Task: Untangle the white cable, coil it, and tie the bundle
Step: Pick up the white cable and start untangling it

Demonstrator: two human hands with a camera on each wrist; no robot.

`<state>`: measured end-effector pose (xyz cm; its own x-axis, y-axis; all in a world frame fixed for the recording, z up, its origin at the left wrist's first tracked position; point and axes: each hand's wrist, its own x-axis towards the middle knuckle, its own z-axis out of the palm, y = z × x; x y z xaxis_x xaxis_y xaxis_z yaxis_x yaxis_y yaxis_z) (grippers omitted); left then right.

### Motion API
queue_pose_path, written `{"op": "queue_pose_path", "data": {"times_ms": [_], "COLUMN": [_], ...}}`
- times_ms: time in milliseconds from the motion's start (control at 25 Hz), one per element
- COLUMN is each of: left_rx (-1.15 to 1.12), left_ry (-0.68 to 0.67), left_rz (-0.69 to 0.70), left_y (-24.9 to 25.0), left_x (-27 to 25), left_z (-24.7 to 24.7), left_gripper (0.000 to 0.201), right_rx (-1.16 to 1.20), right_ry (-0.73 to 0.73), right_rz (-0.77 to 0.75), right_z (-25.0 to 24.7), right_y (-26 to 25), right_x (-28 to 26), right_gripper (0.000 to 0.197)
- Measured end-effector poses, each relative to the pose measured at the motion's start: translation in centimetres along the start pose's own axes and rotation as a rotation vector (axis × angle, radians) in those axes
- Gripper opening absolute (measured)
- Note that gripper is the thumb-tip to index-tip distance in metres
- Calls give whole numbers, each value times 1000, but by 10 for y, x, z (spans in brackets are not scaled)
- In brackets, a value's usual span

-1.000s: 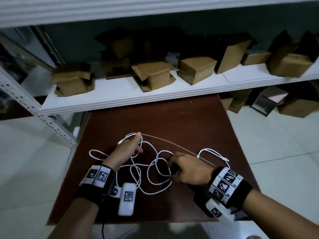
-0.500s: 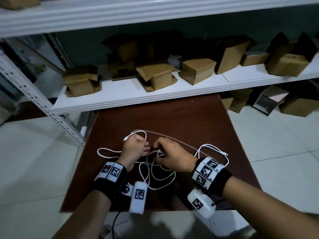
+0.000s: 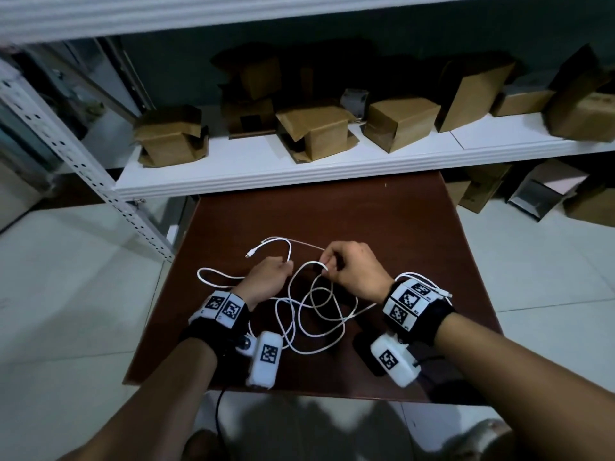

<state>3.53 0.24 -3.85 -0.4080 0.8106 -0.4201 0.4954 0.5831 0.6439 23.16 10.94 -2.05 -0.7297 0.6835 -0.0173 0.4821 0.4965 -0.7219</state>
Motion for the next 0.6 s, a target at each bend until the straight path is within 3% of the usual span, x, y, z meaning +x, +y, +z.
{"op": "queue_pose_path", "data": {"times_ms": [120, 240, 360, 440, 520, 600], "left_rx": [283, 257, -77, -410, -626, -732], "left_ry": [13, 119, 463, 586, 564, 470], "left_rz": [-24, -34, 170, 289, 356, 416], "left_y": [11, 32, 50, 56, 61, 69], "left_x": [0, -8, -21, -32, -37, -40], "left_z": [4, -10, -42, -57, -63, -62], "left_gripper": [59, 64, 25, 8, 19, 30], "right_rx": [-90, -191, -214, -203, -173, -121], "right_ry": [35, 21, 43, 79, 150, 250], "right_rz": [9, 37, 92, 141, 165, 84], "right_z": [-8, -23, -33, -37, -39, -42], "right_y": [11, 20, 26, 23, 14, -4], "right_x": [-3, -9, -7, -2, 2, 2], "right_gripper": [18, 19, 19, 20, 32, 59]}}
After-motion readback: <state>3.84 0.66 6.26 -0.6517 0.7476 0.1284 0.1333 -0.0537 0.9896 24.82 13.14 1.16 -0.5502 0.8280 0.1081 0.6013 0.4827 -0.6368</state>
